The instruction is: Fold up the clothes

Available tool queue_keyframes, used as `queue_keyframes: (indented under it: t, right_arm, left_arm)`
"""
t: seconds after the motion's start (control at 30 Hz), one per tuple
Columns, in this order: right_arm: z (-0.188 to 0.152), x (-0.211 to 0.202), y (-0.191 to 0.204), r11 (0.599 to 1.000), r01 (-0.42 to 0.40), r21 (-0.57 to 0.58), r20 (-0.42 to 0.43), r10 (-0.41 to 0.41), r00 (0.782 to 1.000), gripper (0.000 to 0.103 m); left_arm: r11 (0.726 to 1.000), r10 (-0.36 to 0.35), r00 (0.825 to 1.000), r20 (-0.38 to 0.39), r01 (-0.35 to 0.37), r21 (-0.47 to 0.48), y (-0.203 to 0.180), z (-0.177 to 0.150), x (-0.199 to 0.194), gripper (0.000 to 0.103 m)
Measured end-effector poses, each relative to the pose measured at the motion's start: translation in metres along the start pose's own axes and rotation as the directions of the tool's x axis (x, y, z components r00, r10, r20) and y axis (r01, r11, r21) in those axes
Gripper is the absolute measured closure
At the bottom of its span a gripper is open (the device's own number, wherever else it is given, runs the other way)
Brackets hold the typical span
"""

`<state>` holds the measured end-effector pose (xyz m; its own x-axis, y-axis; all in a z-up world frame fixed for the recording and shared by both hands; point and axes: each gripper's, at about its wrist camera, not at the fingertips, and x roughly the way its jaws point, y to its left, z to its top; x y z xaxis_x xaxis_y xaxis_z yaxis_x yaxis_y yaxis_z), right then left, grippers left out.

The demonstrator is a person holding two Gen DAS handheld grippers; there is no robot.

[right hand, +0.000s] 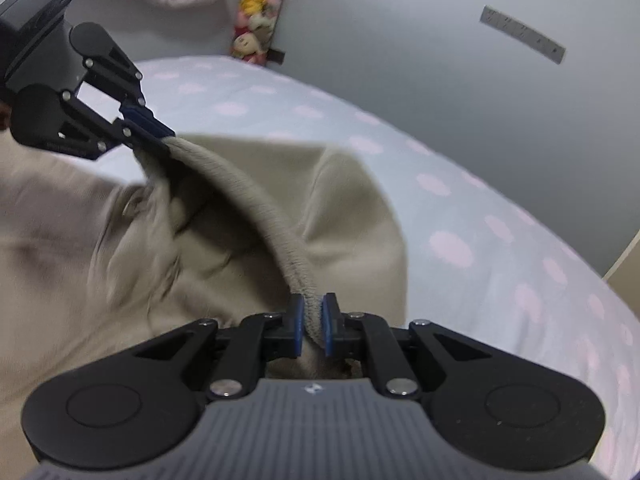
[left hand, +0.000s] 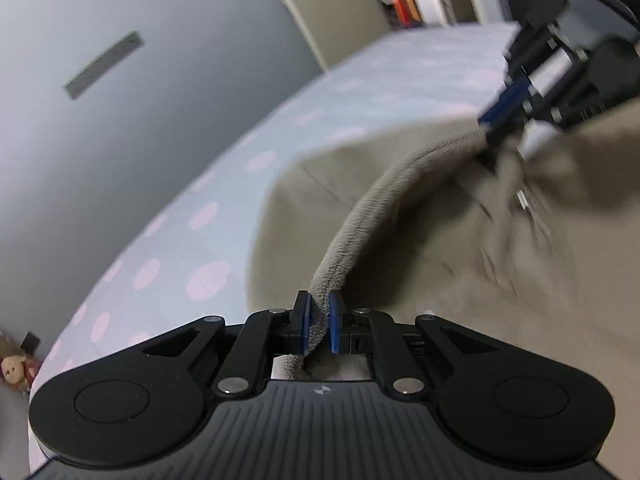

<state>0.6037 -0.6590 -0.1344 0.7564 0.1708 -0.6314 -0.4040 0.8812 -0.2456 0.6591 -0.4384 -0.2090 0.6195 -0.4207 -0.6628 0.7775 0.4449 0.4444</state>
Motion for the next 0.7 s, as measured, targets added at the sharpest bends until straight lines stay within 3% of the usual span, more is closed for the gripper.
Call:
queue_keyframes:
  t: [0.1, 0.23, 0.33, 0.47, 0.6, 0.7]
  right_arm:
    - [-0.013, 0.009, 0.007, 1.000, 0.001, 0.016, -0.019, -0.001, 1.000, 0.092]
    - [-0.031, 0.013, 0.012, 0.998, -0.001, 0.060, 0.005, 0.001, 1.000, 0.092]
    - [-0.045, 0.014, 0.020, 0.998, 0.011, 0.064, 0.038, -0.014, 0.999, 0.092]
    - [-0.057, 0.018, 0.022, 0.992, 0.028, 0.119, 0.081, -0.038, 0.996, 0.092]
    - [-0.053, 0.017, 0.024, 0.989, 0.044, 0.138, 0.064, -0.053, 0.997, 0.092]
    - [-0.048, 0.020, 0.025, 0.990, 0.049, 0.130, 0.040, -0.055, 0.998, 0.092]
  left_arm:
    - [0.999, 0.006, 1.000, -0.008, -0.005, 0.045, -0.016, -0.012, 0.004, 0.095]
    - [0.999, -0.011, 1.000, -0.007, 0.011, -0.033, -0.014, -0.025, 0.016, 0.094]
    - [0.999, 0.039, 0.999, 0.012, -0.040, 0.018, -0.029, -0.036, 0.020, 0.093]
    - [0.997, 0.076, 0.997, 0.027, -0.075, -0.007, -0.040, -0.041, 0.023, 0.090]
    - [0.997, 0.066, 0.998, 0.007, -0.065, -0.029, -0.036, -0.034, 0.024, 0.085]
    - [0.994, 0.012, 0.999, 0.043, -0.007, -0.112, -0.023, -0.027, 0.004, 0.081]
